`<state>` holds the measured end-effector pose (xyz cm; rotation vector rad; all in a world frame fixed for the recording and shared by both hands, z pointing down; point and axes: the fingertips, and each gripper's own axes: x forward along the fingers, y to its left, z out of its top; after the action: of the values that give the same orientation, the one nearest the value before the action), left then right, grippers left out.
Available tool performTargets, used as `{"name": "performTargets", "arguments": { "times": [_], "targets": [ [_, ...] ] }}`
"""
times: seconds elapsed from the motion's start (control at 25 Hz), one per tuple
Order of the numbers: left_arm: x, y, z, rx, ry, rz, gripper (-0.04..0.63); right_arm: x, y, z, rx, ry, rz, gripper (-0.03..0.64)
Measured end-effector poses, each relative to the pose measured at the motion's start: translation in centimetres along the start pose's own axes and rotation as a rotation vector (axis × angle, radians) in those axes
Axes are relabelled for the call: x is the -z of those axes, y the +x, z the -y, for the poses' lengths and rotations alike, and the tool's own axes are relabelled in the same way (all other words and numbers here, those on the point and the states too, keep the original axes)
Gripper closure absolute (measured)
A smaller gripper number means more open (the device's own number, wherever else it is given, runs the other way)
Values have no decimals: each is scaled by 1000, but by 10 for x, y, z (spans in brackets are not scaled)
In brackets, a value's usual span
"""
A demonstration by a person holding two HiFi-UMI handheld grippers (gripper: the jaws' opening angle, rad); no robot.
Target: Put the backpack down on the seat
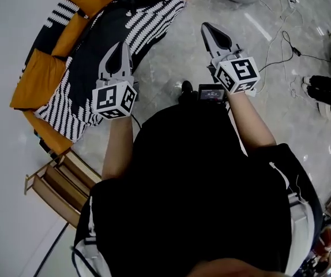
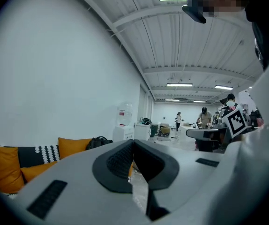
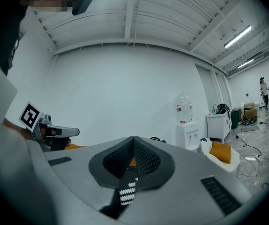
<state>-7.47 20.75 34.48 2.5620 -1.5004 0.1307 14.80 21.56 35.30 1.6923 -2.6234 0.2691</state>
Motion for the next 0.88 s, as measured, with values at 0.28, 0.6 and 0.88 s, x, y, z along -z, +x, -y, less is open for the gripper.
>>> {"name": "performTargets", "arguments": {
  "times": [0.28, 0.6, 0.88],
  "targets": [
    [29, -82, 6, 38, -38, -28, 580, 26, -51, -73, 8, 2, -48, 585],
    [65, -157, -19, -7, -147, -57, 578, 44, -86, -145, -28, -34, -59, 586],
    [73, -177, -8, -6, -206, -64, 580, 45, -97, -138, -48, -25, -77, 585]
  ]
}}
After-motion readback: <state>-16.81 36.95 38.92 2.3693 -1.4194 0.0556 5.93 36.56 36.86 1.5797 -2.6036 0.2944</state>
